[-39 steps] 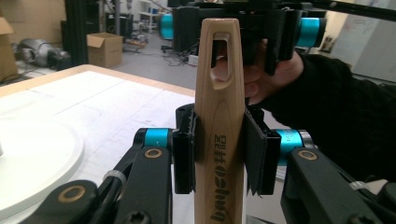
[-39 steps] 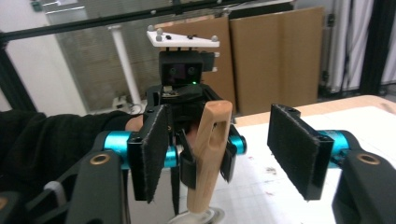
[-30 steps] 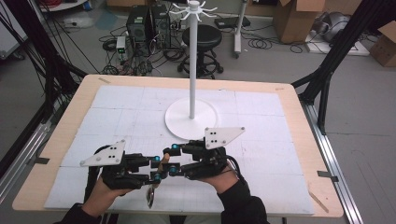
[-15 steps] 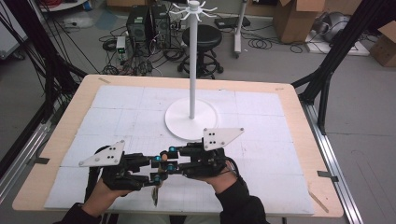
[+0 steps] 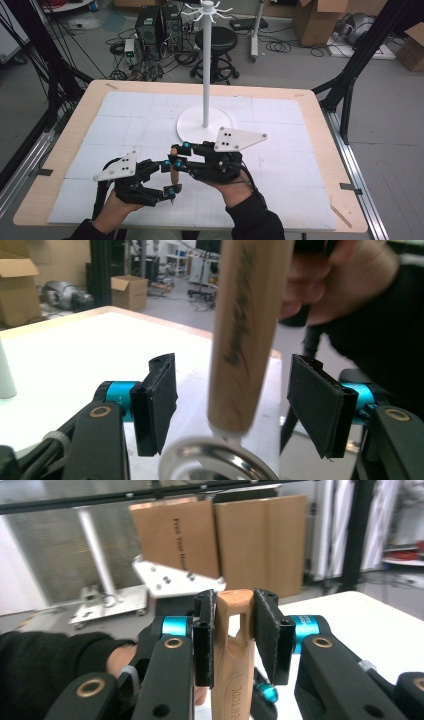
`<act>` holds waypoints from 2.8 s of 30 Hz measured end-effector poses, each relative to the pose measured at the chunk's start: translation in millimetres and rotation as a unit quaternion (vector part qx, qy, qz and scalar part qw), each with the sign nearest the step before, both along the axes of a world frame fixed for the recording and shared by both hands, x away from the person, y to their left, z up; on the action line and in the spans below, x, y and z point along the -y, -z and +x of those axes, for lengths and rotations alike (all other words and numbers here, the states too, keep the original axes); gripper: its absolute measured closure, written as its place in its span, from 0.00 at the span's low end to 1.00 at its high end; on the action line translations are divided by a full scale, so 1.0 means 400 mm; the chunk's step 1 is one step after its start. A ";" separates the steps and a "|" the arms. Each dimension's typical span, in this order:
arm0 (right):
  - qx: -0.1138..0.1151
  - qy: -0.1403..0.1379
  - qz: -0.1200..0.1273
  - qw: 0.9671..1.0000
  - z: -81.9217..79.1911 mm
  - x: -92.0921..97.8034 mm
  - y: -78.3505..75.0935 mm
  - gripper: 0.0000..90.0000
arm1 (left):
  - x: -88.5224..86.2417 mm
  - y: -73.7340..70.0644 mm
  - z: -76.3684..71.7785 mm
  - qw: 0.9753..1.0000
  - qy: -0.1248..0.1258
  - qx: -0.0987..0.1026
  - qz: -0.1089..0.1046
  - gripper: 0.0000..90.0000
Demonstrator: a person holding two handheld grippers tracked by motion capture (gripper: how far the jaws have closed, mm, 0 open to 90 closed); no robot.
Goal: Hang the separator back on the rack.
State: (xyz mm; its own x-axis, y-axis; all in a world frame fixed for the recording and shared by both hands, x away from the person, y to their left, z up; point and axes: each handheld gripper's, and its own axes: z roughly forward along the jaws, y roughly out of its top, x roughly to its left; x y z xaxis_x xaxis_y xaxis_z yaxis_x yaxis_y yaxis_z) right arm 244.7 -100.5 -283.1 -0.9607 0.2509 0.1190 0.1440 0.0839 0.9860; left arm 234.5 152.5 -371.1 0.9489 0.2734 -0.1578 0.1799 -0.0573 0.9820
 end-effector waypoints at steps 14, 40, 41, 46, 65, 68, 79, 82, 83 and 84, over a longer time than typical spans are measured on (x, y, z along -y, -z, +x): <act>-0.028 0.042 0.008 0.999 -0.012 -0.003 0.022 0.79 | 0.005 -0.004 -0.004 1.000 -0.014 0.000 0.025 0.71; -0.023 -0.173 0.024 0.984 0.029 0.028 0.070 0.59 | 0.012 -0.025 -0.011 0.991 0.134 -0.002 0.001 0.78; -0.024 -0.178 0.021 0.984 0.028 0.026 0.071 0.61 | 0.012 -0.025 -0.012 0.991 0.136 0.000 0.001 0.78; -0.025 -0.190 0.026 0.981 0.032 0.027 0.072 0.65 | 0.014 -0.024 -0.013 0.989 0.148 -0.001 0.000 0.78; -0.035 -0.017 0.019 0.999 0.008 0.013 0.056 0.80 | -0.009 -0.021 0.001 1.000 0.029 -0.001 -0.010 0.43; -0.035 0.023 0.012 0.999 0.000 0.007 0.049 0.80 | -0.014 -0.026 -0.001 1.000 0.008 0.006 -0.012 0.43; -0.042 0.092 0.010 0.995 -0.026 -0.010 0.052 0.80 | 0.017 -0.022 -0.008 0.999 -0.042 0.002 0.028 0.55; -0.043 0.095 0.008 0.995 -0.032 -0.011 0.056 0.80 | 0.020 -0.021 -0.005 0.999 -0.038 -0.001 0.028 0.63; -0.044 0.097 0.005 0.994 -0.034 -0.012 0.057 0.80 | 0.021 -0.021 -0.005 0.999 -0.039 -0.002 0.028 0.65; -0.044 0.097 0.005 0.994 -0.034 -0.012 0.057 0.80 | 0.021 -0.021 -0.005 0.999 -0.039 -0.002 0.028 0.67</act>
